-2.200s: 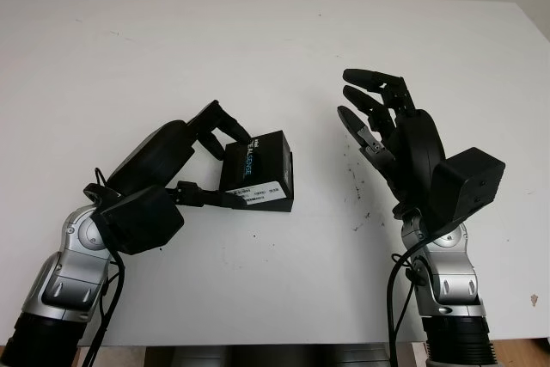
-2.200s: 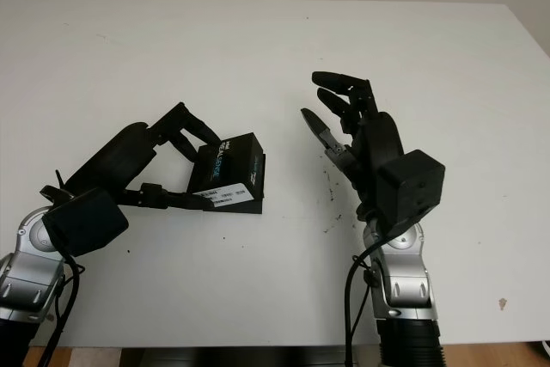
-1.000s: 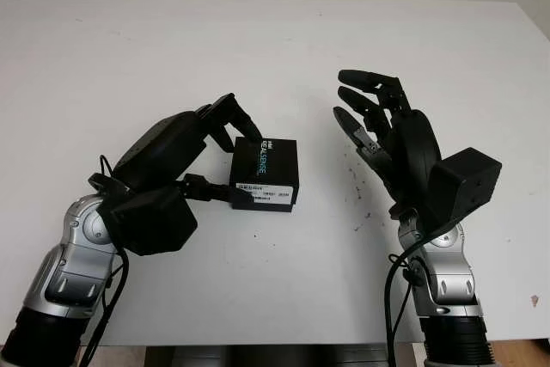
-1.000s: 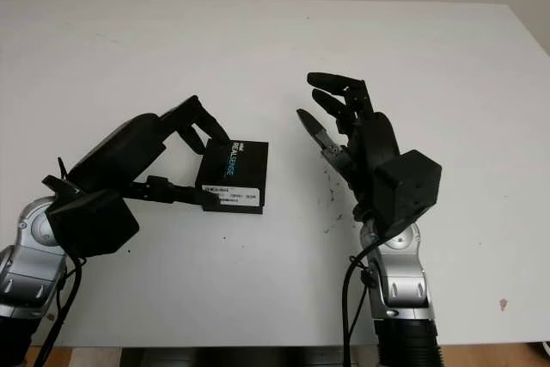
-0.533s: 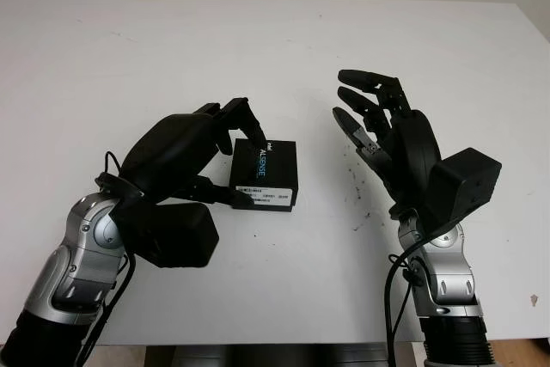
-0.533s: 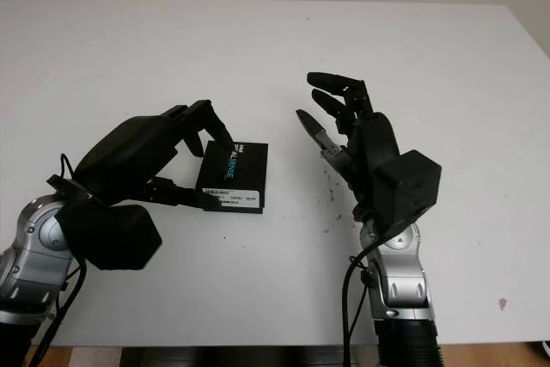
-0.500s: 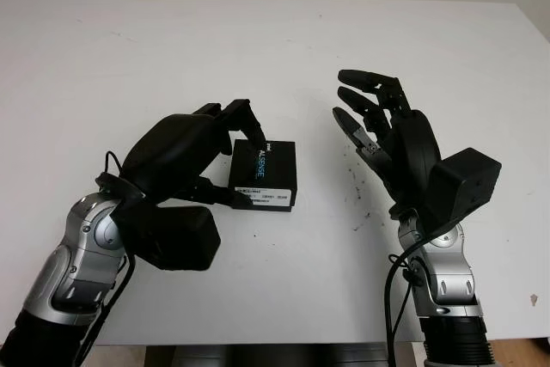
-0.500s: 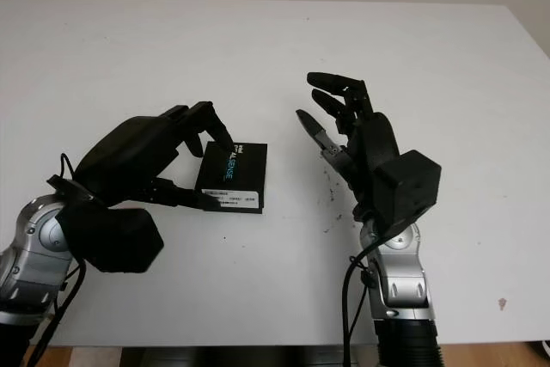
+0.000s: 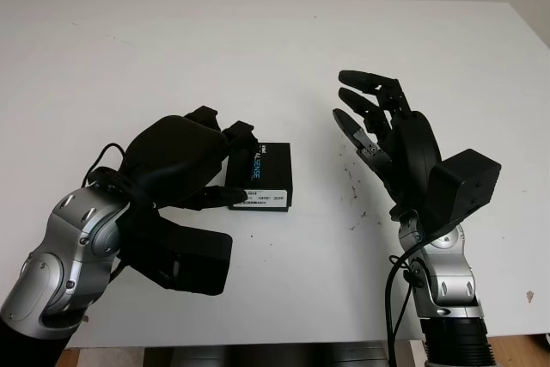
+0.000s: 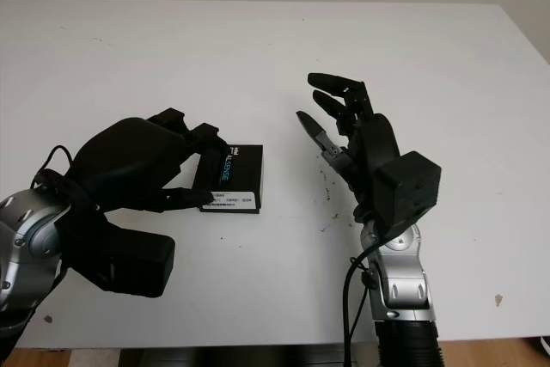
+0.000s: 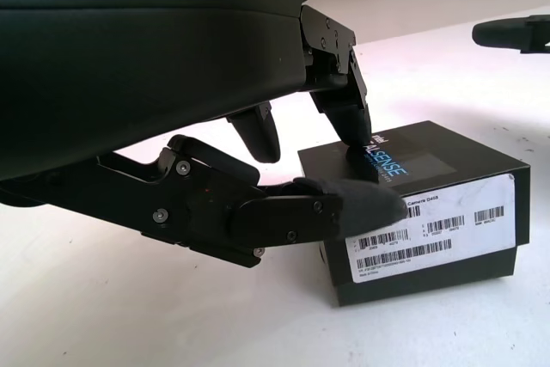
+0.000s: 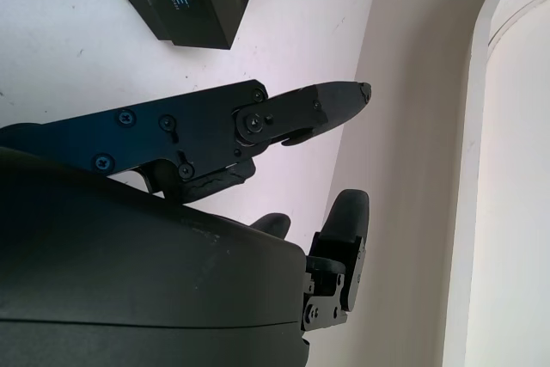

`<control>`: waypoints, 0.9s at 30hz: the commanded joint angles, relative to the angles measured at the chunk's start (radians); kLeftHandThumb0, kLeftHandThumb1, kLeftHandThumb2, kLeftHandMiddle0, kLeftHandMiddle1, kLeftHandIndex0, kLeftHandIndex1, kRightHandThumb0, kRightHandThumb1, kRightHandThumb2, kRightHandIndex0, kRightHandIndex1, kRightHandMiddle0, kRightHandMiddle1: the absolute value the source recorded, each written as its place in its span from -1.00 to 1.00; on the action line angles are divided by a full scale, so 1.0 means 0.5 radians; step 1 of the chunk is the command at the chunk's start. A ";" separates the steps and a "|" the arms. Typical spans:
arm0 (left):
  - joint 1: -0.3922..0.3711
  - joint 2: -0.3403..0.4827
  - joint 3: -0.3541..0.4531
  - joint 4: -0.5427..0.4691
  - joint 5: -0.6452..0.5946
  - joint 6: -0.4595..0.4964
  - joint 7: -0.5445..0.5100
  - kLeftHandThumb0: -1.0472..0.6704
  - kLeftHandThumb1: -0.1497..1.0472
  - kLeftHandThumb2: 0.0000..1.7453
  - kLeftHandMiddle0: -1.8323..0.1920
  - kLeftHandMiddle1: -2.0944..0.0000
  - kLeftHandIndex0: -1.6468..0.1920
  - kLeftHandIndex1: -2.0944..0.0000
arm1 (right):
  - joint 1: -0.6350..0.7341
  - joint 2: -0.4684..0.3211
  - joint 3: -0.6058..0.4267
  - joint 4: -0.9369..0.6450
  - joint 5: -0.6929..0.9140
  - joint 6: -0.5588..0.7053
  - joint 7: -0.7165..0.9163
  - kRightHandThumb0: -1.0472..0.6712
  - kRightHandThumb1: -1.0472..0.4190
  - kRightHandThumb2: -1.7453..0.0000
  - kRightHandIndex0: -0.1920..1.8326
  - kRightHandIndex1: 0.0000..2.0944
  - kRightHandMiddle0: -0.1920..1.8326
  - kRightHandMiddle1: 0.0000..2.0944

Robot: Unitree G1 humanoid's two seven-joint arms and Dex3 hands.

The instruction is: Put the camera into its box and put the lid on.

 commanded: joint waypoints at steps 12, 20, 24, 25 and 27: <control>0.014 -0.034 0.100 -0.058 -0.315 0.048 -0.042 -0.55 1.00 -0.29 0.81 -0.06 0.66 0.35 | 0.020 -0.005 -0.006 -0.062 -0.001 0.025 -0.011 -0.42 -1.00 0.91 -0.74 -0.40 -0.81 0.07; 0.157 -0.484 0.313 -0.006 -0.941 -0.082 0.496 -0.44 1.00 -0.38 0.74 0.93 0.88 0.63 | 0.028 -0.011 -0.008 -0.062 0.014 0.032 0.007 -0.43 -1.00 0.90 -0.75 -0.41 -0.83 0.07; 0.165 -0.660 0.431 0.097 -1.324 -0.140 0.637 -0.47 1.00 -0.37 0.87 0.97 0.96 0.84 | 0.024 -0.013 -0.006 -0.059 0.010 0.032 0.009 -0.44 -1.00 0.91 -0.74 -0.41 -0.83 0.06; 0.156 -0.673 0.446 0.119 -1.358 -0.135 0.666 -0.48 1.00 -0.36 0.91 0.98 0.98 0.87 | 0.023 -0.015 -0.007 -0.058 0.012 0.033 0.011 -0.44 -1.00 0.91 -0.74 -0.41 -0.83 0.06; 0.137 -0.679 0.456 0.166 -1.345 -0.135 0.744 -0.50 1.00 -0.33 0.94 0.97 0.99 0.89 | 0.022 -0.015 -0.013 -0.058 0.021 0.037 0.016 -0.44 -1.00 0.91 -0.74 -0.41 -0.82 0.06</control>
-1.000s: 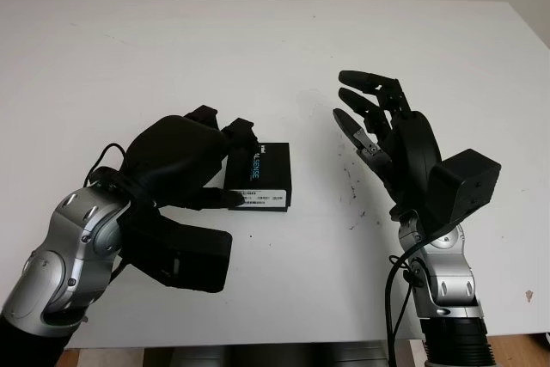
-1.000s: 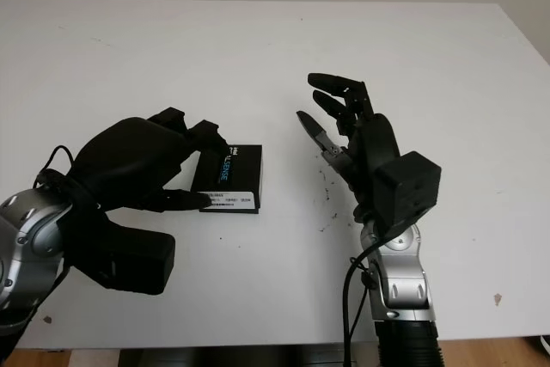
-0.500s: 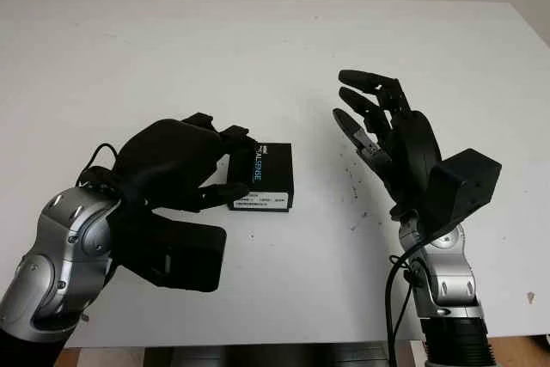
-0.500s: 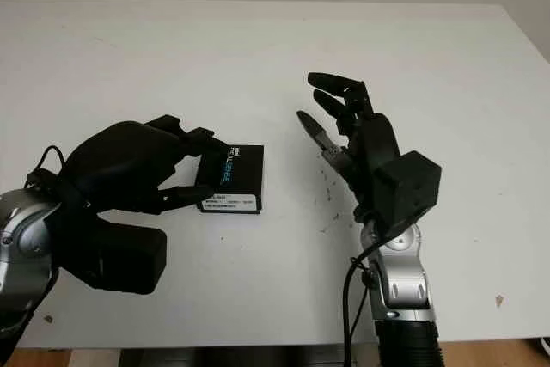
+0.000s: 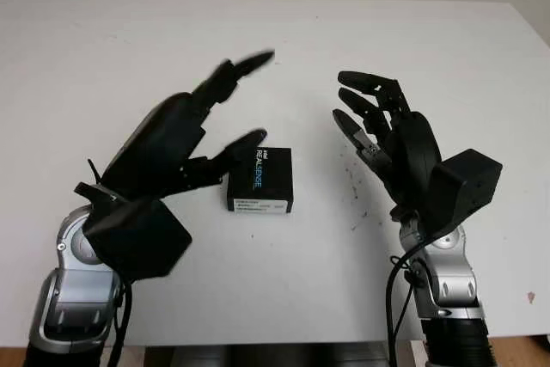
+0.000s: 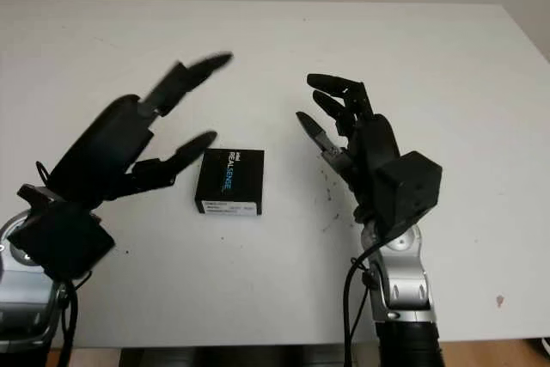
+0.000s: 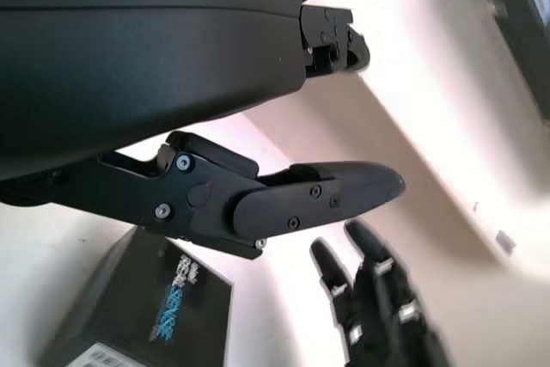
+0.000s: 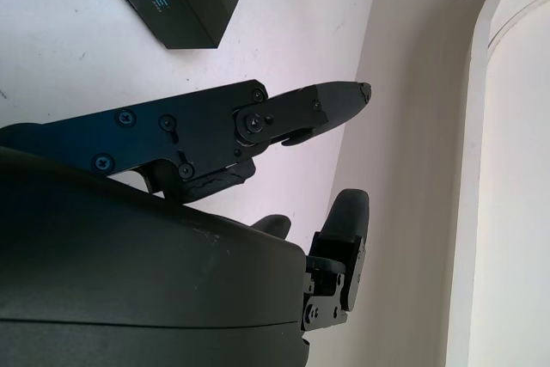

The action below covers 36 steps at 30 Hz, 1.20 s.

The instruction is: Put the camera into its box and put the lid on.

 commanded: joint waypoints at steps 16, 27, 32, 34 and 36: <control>-0.127 -0.222 0.326 0.632 -0.711 -0.176 0.234 -0.64 1.00 -0.23 1.00 1.00 1.00 1.00 | -0.132 0.014 0.008 0.027 0.019 0.019 -0.026 -0.59 -1.00 0.43 -0.89 -0.87 -0.98 -0.69; -0.074 -0.219 0.384 0.762 -0.819 -0.170 0.256 -0.65 1.00 -0.26 1.00 1.00 1.00 1.00 | -0.259 0.102 -0.006 0.158 0.066 0.141 -0.080 -0.65 -1.00 0.26 -1.00 -1.00 -1.00 -1.00; -0.040 -0.215 0.366 0.732 -0.820 -0.153 0.254 -0.65 1.00 -0.27 1.00 1.00 1.00 1.00 | -0.272 0.111 0.014 0.157 0.023 0.205 -0.136 -0.67 -1.00 0.25 -1.00 -1.00 -1.00 -1.00; -0.033 -0.218 0.363 0.728 -0.823 -0.161 0.255 -0.64 1.00 -0.28 1.00 1.00 1.00 1.00 | -0.273 0.110 0.016 0.159 0.022 0.216 -0.138 -0.67 -1.00 0.25 -1.00 -1.00 -1.00 -1.00; -0.027 -0.216 0.360 0.727 -0.829 -0.167 0.246 -0.63 1.00 -0.28 1.00 1.00 1.00 1.00 | -0.274 0.111 0.013 0.166 0.030 0.219 -0.130 -0.66 -1.00 0.25 -1.00 -1.00 -1.00 -1.00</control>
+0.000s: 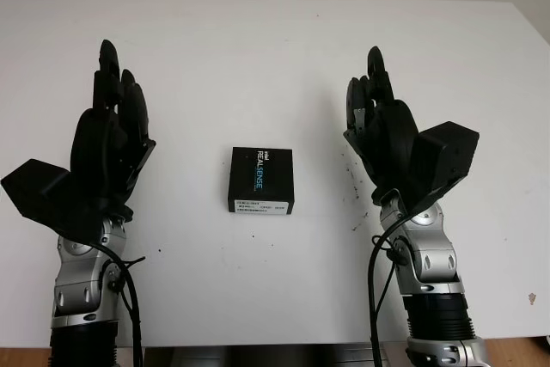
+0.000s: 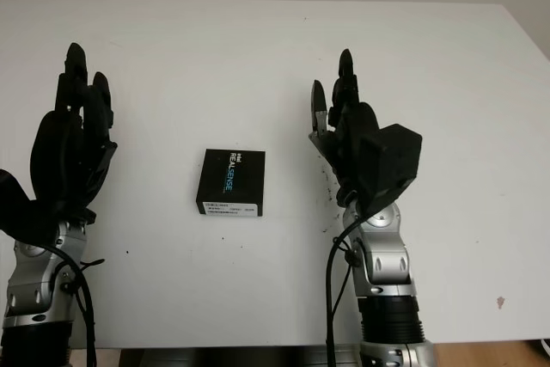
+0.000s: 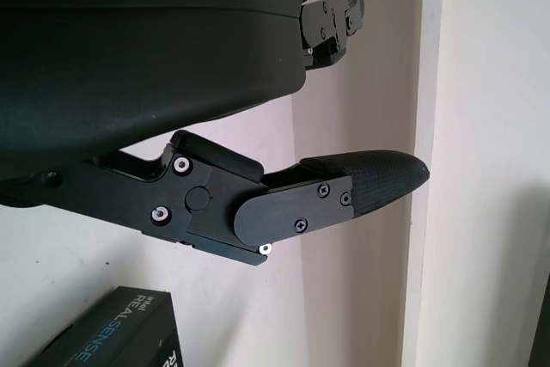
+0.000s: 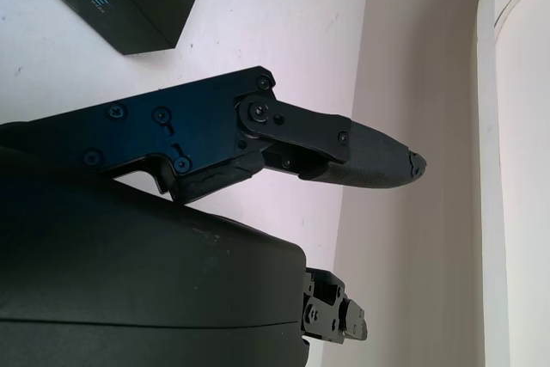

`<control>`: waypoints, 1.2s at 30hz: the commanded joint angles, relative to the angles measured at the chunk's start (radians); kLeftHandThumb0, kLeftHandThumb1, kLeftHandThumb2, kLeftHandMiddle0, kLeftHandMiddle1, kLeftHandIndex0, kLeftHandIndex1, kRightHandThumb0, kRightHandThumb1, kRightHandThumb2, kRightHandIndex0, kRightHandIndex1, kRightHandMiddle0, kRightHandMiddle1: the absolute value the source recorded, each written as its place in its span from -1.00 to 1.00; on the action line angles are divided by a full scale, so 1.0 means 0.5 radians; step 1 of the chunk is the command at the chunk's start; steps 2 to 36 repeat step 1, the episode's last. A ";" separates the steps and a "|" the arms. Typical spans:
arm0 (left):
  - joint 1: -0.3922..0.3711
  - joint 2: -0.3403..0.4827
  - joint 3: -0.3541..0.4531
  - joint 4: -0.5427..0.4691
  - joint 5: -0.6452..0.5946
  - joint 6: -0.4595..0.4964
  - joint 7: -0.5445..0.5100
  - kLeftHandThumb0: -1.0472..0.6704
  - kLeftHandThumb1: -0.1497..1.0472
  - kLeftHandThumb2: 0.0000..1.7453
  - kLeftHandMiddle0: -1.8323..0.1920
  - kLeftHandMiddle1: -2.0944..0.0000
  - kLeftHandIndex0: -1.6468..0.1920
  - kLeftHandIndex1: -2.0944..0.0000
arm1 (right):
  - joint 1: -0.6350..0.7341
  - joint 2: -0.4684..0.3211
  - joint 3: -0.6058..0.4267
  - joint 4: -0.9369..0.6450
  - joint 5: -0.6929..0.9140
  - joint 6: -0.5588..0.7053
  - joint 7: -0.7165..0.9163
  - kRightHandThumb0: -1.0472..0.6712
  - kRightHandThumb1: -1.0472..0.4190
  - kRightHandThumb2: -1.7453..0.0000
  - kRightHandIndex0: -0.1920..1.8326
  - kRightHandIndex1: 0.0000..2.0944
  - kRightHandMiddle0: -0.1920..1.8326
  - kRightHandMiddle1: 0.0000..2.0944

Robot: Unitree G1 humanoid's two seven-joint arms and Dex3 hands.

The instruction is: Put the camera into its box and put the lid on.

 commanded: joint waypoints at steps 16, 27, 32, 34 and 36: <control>0.030 -0.004 -0.007 -0.035 -0.019 -0.013 -0.008 -0.63 1.00 -0.28 1.00 1.00 1.00 1.00 | -0.027 0.005 0.000 0.005 0.009 0.008 0.006 -0.66 -1.00 0.25 -1.00 -1.00 -1.00 -1.00; 0.030 -0.004 -0.007 -0.035 -0.019 -0.013 -0.008 -0.63 1.00 -0.28 1.00 1.00 1.00 1.00 | -0.027 0.005 0.000 0.005 0.009 0.008 0.006 -0.66 -1.00 0.25 -1.00 -1.00 -1.00 -1.00; 0.030 -0.004 -0.007 -0.035 -0.019 -0.013 -0.008 -0.63 1.00 -0.28 1.00 1.00 1.00 1.00 | -0.027 0.005 0.000 0.005 0.009 0.008 0.006 -0.66 -1.00 0.25 -1.00 -1.00 -1.00 -1.00; 0.030 -0.004 -0.007 -0.035 -0.019 -0.013 -0.008 -0.63 1.00 -0.28 1.00 1.00 1.00 1.00 | -0.027 0.005 0.000 0.005 0.009 0.008 0.006 -0.66 -1.00 0.25 -1.00 -1.00 -1.00 -1.00; 0.030 -0.004 -0.007 -0.035 -0.019 -0.013 -0.008 -0.63 1.00 -0.28 1.00 1.00 1.00 1.00 | -0.027 0.005 0.000 0.005 0.009 0.008 0.006 -0.66 -1.00 0.25 -1.00 -1.00 -1.00 -1.00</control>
